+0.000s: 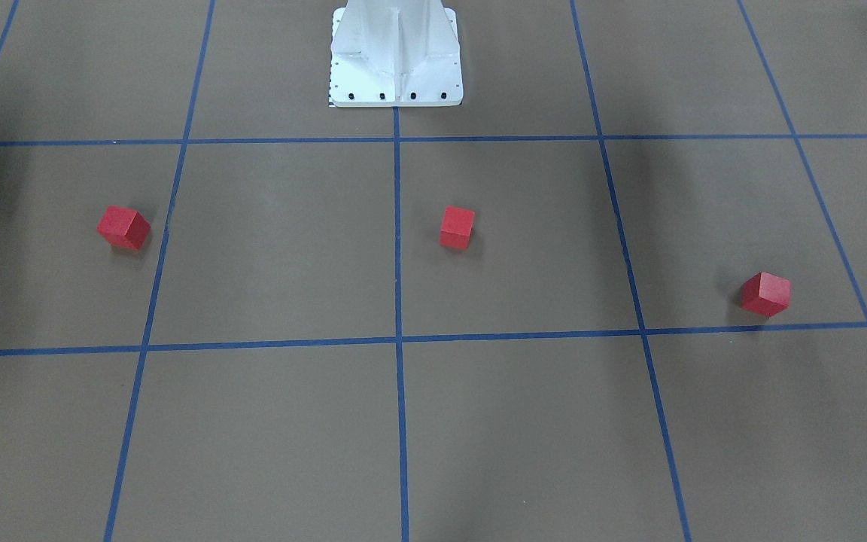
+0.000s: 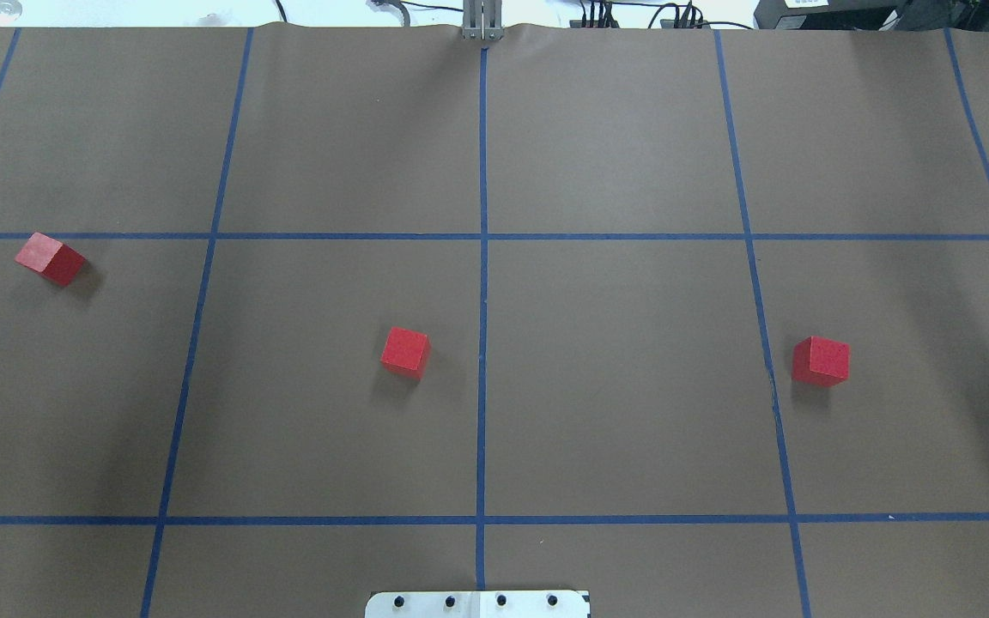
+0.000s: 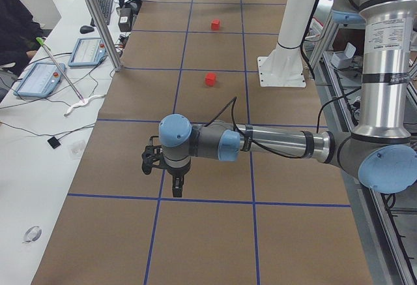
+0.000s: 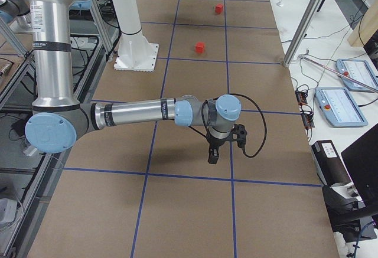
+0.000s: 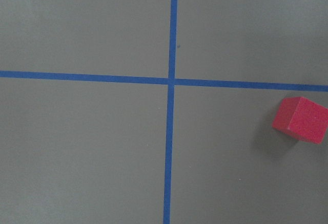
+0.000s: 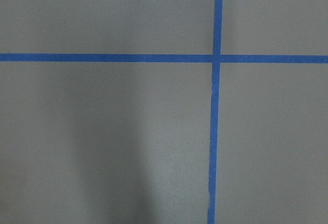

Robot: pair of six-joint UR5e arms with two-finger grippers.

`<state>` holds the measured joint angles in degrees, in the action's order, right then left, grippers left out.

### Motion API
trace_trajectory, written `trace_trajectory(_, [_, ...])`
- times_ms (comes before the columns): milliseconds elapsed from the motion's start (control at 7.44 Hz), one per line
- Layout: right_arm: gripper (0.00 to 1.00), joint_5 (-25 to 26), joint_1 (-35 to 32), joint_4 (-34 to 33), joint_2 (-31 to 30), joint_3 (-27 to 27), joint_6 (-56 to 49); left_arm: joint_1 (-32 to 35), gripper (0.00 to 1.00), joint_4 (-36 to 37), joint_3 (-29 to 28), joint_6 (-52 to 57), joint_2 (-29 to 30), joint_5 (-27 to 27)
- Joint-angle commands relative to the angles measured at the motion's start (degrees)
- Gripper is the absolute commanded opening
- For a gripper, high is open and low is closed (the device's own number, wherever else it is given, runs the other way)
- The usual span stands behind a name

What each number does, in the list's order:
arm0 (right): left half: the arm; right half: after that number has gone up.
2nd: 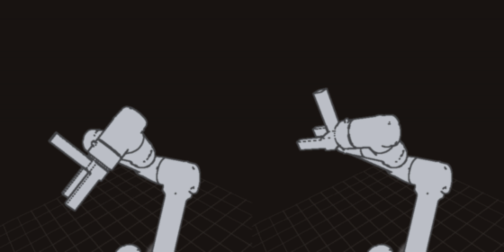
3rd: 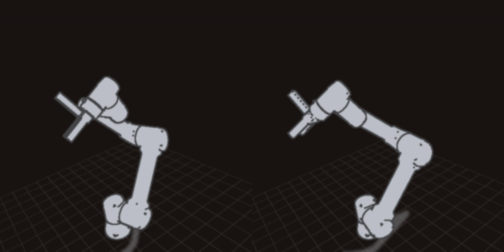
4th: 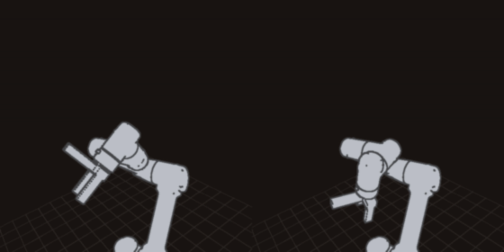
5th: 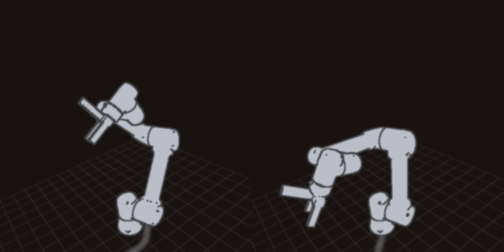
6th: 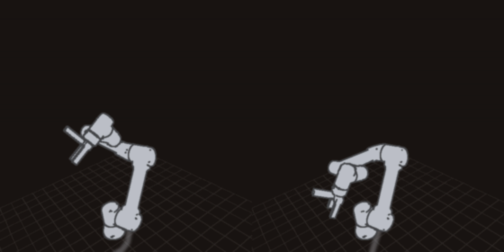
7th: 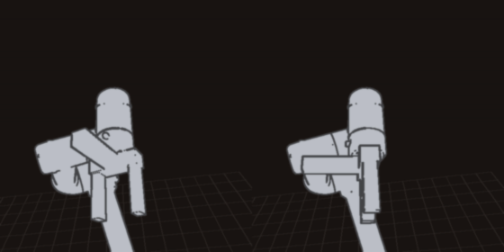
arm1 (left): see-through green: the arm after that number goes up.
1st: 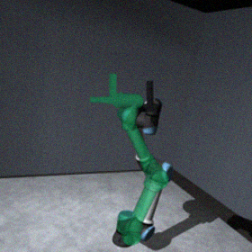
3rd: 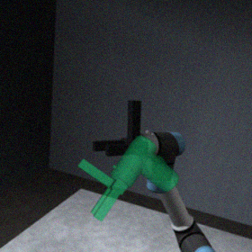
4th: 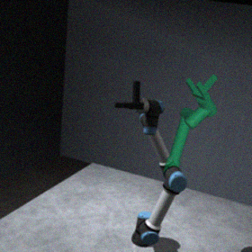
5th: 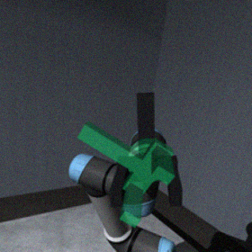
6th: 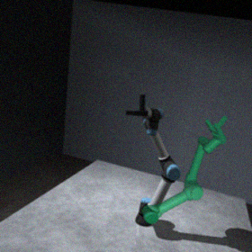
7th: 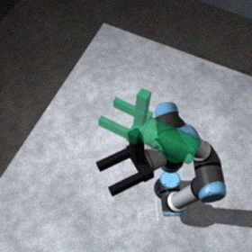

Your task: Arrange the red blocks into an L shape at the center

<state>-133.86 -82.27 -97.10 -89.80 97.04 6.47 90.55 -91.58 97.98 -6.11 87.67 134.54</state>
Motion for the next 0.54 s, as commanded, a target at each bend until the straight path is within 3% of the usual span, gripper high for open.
trace_trajectory(0, [1.0, 0.0, 0.0, 0.0, 0.1, -0.3, 0.2, 0.4, 1.0, 0.2, 1.8, 0.3, -0.6, -0.9])
trace_trajectory(403, [1.0, -0.1, 0.0, 0.1, 0.2, -0.4, 0.3, 0.3, 1.0, -0.4, 2.2, -0.2, -2.4, -0.4])
